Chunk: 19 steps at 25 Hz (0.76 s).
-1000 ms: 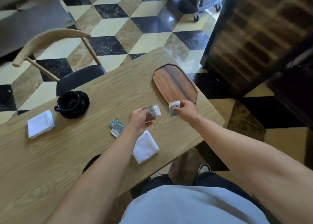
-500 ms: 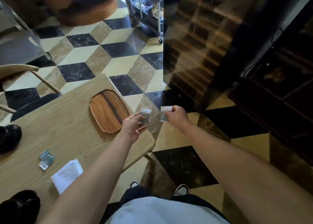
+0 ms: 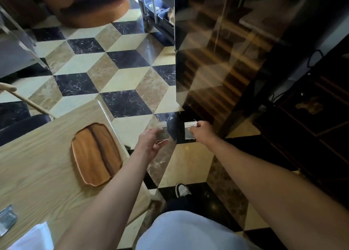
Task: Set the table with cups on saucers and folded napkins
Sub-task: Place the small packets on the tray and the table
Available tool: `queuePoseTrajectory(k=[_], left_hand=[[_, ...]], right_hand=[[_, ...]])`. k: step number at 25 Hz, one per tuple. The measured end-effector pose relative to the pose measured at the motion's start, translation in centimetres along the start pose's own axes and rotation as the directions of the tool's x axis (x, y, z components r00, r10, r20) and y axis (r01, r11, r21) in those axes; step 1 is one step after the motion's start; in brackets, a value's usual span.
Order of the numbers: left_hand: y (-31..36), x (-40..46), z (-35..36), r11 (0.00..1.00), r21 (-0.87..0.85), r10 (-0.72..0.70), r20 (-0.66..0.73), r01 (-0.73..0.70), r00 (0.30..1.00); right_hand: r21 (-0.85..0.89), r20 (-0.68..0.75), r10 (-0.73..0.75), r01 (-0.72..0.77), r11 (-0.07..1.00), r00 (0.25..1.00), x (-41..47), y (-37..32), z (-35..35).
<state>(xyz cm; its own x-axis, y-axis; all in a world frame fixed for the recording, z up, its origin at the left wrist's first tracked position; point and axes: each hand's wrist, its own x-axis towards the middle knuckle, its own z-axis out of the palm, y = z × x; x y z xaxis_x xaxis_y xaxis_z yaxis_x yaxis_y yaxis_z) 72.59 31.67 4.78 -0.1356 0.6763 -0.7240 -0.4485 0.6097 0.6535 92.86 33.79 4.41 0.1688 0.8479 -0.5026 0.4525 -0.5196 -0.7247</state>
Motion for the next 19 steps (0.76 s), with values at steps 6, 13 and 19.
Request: queuePoseTrajectory(k=[6, 13, 19], left_hand=[[5.3, 4.9, -0.7, 0.991, -0.132, 0.018, -0.135, -0.036, 0.991], [8.7, 7.2, -8.4, 0.948, -0.282, -0.001, -0.463, -0.146, 0.887], [8.9, 5.0, -12.7, 0.859, -0.415, -0.118, -0.729, -0.298, 0.674]], right_hand=[[-0.172, 0.121, -0.051, 0.072, 0.982, 0.991, 6.9, -6.7, 2.8], [-0.374, 0.481, -0.126, 0.333, 0.866, 0.867, 12.6, -14.8, 12.3], [-0.367, 0.824, -0.144, 0.71, 0.601, 0.548, 13.9, -21.2, 21.2]])
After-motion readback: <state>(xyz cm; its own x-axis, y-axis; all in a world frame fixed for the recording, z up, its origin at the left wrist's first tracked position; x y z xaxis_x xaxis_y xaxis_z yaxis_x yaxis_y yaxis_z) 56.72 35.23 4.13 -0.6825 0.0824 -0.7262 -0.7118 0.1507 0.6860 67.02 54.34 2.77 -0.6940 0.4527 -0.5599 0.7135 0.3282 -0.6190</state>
